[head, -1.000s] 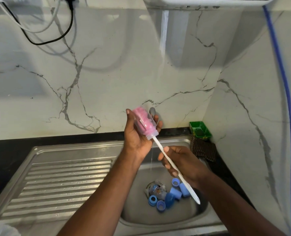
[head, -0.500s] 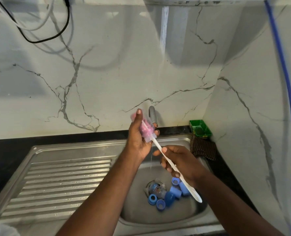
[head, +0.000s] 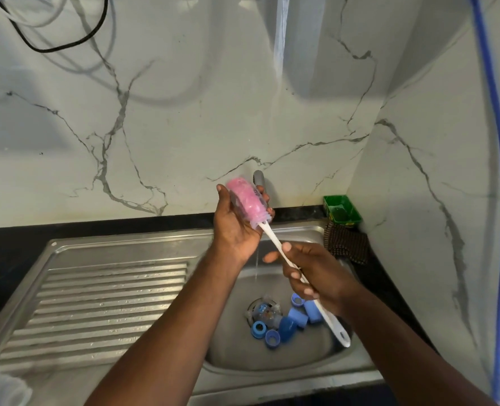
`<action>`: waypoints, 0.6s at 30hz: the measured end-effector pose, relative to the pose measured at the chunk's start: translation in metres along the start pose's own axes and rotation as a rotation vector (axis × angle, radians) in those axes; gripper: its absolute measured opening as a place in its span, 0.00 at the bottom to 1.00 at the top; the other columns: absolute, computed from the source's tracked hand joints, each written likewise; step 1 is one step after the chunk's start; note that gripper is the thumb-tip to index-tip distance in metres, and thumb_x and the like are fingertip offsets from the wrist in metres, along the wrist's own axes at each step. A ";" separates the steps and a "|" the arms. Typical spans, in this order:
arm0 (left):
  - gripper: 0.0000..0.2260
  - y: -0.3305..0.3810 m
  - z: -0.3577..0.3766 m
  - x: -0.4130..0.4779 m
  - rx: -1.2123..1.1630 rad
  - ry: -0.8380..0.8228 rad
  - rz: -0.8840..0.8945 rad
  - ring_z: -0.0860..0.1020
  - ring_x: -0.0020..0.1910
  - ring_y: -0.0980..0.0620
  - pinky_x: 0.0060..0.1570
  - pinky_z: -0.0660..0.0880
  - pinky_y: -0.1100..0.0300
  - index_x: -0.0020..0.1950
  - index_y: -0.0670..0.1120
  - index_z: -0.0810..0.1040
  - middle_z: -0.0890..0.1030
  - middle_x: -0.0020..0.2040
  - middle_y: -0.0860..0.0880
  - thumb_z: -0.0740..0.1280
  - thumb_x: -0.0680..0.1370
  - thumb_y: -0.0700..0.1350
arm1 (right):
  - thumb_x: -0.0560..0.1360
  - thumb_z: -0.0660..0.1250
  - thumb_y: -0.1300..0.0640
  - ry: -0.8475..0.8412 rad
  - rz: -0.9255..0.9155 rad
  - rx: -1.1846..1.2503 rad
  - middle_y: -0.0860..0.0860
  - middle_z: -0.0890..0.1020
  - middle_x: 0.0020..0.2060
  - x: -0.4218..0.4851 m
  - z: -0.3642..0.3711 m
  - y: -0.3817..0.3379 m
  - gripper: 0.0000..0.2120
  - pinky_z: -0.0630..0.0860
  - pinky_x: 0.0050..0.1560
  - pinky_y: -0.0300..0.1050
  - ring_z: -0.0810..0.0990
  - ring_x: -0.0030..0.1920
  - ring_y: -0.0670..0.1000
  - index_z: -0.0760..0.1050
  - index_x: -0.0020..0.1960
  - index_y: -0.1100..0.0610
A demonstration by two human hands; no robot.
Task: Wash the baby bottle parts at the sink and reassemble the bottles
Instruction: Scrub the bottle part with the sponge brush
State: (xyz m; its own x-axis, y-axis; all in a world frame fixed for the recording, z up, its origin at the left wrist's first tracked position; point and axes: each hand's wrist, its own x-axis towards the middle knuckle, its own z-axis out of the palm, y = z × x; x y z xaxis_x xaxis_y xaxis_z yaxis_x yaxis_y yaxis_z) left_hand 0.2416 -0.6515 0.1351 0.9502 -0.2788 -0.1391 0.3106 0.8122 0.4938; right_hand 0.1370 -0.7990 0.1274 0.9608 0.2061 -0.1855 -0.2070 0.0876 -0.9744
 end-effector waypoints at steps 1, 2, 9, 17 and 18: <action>0.25 -0.002 -0.004 0.000 0.007 0.020 0.001 0.81 0.42 0.47 0.45 0.76 0.53 0.59 0.45 0.79 0.82 0.46 0.43 0.60 0.80 0.65 | 0.83 0.59 0.51 -0.008 0.020 -0.020 0.52 0.66 0.29 -0.002 -0.004 -0.001 0.16 0.52 0.22 0.37 0.59 0.21 0.47 0.81 0.57 0.60; 0.24 -0.004 -0.008 0.001 0.018 0.041 0.001 0.80 0.42 0.47 0.44 0.77 0.53 0.58 0.46 0.79 0.82 0.46 0.43 0.59 0.80 0.65 | 0.83 0.59 0.51 -0.008 0.036 -0.050 0.52 0.66 0.29 -0.004 -0.008 0.001 0.15 0.53 0.21 0.35 0.59 0.21 0.47 0.81 0.59 0.58; 0.19 -0.008 -0.041 0.012 0.031 0.219 0.071 0.81 0.40 0.49 0.42 0.79 0.54 0.59 0.49 0.75 0.80 0.46 0.44 0.62 0.80 0.63 | 0.84 0.57 0.55 0.053 0.133 -0.199 0.51 0.64 0.27 -0.028 -0.026 0.022 0.13 0.57 0.20 0.34 0.58 0.22 0.46 0.79 0.62 0.55; 0.18 -0.029 -0.096 0.011 0.169 0.403 -0.117 0.78 0.38 0.49 0.35 0.79 0.56 0.60 0.48 0.75 0.76 0.45 0.46 0.67 0.78 0.58 | 0.74 0.71 0.64 0.358 0.189 -0.684 0.47 0.74 0.24 -0.052 -0.079 0.078 0.14 0.69 0.33 0.46 0.71 0.26 0.48 0.75 0.32 0.52; 0.21 -0.034 -0.100 0.006 0.198 0.421 -0.187 0.79 0.39 0.48 0.35 0.79 0.54 0.67 0.49 0.73 0.76 0.46 0.45 0.69 0.76 0.54 | 0.74 0.72 0.61 0.405 0.178 -0.800 0.47 0.74 0.26 -0.052 -0.086 0.084 0.13 0.69 0.37 0.45 0.72 0.28 0.46 0.75 0.33 0.53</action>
State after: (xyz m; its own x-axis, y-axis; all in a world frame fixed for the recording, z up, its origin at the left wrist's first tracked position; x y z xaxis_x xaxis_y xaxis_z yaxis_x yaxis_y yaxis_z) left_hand 0.2390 -0.6295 0.0313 0.8191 -0.1459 -0.5548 0.5043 0.6441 0.5751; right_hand 0.0852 -0.8865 0.0447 0.9495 -0.2192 -0.2245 -0.3137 -0.6456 -0.6962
